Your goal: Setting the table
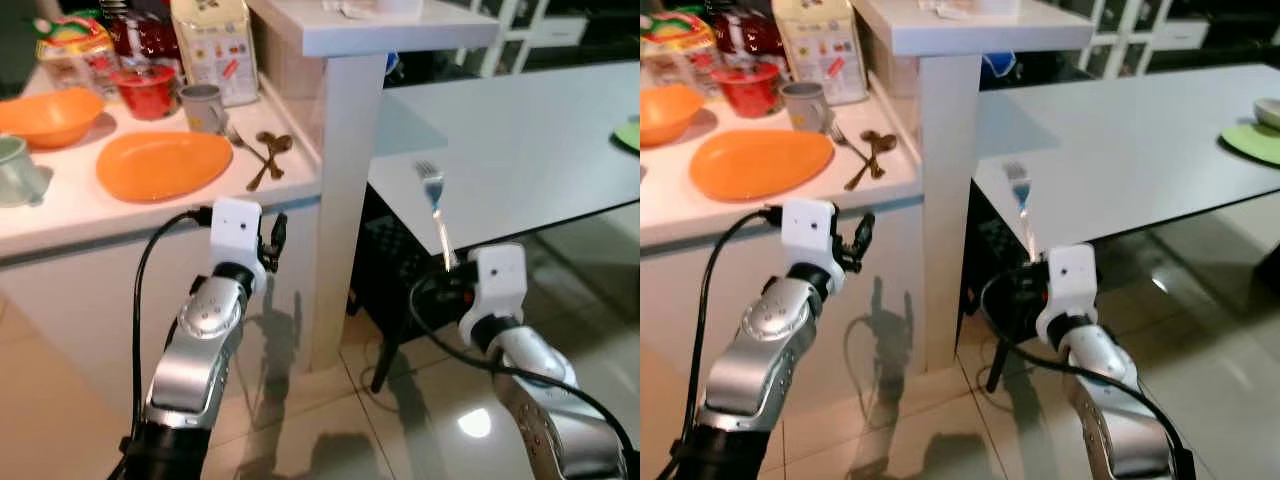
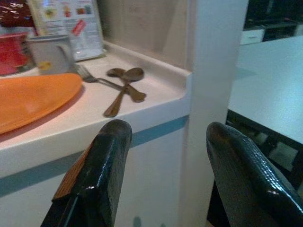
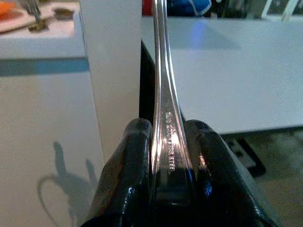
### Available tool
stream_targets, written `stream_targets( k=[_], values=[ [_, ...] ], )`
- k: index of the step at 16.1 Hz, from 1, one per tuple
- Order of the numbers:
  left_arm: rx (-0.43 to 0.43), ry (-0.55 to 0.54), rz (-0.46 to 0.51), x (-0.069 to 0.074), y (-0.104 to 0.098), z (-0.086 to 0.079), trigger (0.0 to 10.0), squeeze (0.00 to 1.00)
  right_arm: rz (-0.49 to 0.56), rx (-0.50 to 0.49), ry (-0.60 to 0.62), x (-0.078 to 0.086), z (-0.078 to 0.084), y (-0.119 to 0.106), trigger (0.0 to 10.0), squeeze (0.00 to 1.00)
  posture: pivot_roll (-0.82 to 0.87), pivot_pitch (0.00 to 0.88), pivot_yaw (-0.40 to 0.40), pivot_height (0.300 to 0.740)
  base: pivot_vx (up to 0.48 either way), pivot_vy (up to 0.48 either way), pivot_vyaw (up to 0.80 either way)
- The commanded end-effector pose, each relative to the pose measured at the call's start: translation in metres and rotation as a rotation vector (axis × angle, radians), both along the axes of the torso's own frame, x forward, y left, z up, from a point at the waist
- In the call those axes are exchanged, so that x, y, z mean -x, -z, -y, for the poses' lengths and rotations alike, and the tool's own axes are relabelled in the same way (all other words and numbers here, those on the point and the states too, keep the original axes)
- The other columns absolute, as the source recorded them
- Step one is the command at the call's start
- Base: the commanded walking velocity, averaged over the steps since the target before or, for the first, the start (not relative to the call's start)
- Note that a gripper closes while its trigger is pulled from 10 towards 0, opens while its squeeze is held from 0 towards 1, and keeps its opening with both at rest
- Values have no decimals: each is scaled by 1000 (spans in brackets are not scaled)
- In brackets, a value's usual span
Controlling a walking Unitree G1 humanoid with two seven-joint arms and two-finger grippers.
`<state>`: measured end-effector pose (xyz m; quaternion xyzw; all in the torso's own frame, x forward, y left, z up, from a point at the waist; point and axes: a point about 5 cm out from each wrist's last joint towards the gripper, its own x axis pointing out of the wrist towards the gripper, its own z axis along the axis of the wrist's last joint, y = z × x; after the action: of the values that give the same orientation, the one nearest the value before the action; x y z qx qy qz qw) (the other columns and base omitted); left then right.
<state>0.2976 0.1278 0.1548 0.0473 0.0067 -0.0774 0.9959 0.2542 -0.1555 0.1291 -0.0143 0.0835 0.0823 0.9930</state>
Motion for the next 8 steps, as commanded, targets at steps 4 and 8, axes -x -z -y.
stream_targets(
  k=[4, 8],
  values=[
    [-2, -23, -22, 1, 6, -2, 10000, 0, 10, 13, -3, -3, -1, 2, 10000, 0, -32, 0, -3, 740, 0, -454, 745],
    [-20, -19, -3, -1, 5, 1, 10000, 0, 13, 11, -3, -5, -2, 3, 10000, 0, -28, 0, -5, 740, 0, -452, 800]
  ],
)
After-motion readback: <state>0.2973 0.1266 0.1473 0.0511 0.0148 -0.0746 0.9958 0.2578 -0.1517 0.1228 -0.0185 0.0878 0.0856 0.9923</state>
